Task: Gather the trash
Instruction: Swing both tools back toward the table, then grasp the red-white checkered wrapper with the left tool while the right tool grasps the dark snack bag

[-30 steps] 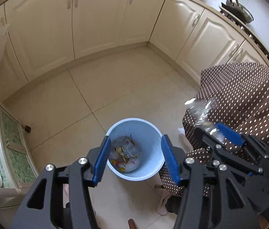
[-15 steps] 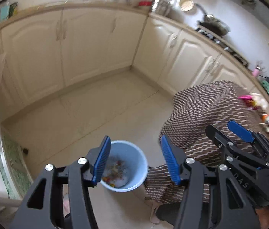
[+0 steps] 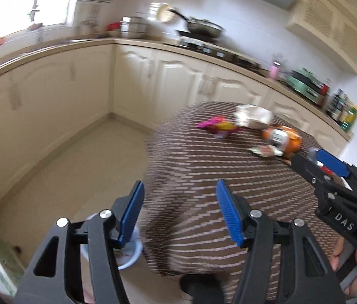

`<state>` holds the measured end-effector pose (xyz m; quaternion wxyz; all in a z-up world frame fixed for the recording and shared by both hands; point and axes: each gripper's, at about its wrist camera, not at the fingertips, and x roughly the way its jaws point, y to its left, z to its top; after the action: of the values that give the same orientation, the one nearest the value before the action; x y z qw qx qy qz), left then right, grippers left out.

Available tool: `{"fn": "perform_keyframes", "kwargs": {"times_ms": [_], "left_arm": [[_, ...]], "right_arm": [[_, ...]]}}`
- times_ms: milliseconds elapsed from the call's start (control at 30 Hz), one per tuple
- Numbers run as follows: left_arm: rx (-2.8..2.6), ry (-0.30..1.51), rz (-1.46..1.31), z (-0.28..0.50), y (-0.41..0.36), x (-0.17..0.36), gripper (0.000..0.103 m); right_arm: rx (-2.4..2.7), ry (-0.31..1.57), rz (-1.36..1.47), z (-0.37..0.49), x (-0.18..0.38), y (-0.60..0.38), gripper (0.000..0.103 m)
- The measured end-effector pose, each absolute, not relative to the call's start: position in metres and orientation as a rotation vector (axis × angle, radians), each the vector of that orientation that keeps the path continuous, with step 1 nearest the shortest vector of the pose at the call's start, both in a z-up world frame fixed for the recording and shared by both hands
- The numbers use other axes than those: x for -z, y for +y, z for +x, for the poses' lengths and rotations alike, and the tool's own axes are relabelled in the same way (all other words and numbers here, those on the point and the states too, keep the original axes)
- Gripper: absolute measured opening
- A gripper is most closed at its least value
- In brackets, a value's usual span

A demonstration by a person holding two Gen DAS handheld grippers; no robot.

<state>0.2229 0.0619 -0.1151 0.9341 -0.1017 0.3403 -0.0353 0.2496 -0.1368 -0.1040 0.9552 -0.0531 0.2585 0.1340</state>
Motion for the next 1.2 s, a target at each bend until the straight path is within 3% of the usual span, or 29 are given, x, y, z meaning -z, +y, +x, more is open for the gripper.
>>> {"fn": "perform_keyframes", "kwargs": {"times_ms": [500, 1167, 1200], "left_arm": [[0.274, 0.85, 0.012, 0.34, -0.087, 0.143, 0.059], [0.225, 0.883, 0.189, 0.404, -0.125, 0.16, 0.059], [0.233, 0.887, 0.185, 0.404, -0.125, 0.161, 0.05]], "right_arm": [[-0.117, 0.668, -0.051, 0.29, 0.136, -0.25, 0.073], [-0.114, 0.782, -0.051, 0.342, 0.151, -0.249, 0.073], [-0.112, 0.781, -0.054, 0.342, 0.151, -0.247, 0.073]]}}
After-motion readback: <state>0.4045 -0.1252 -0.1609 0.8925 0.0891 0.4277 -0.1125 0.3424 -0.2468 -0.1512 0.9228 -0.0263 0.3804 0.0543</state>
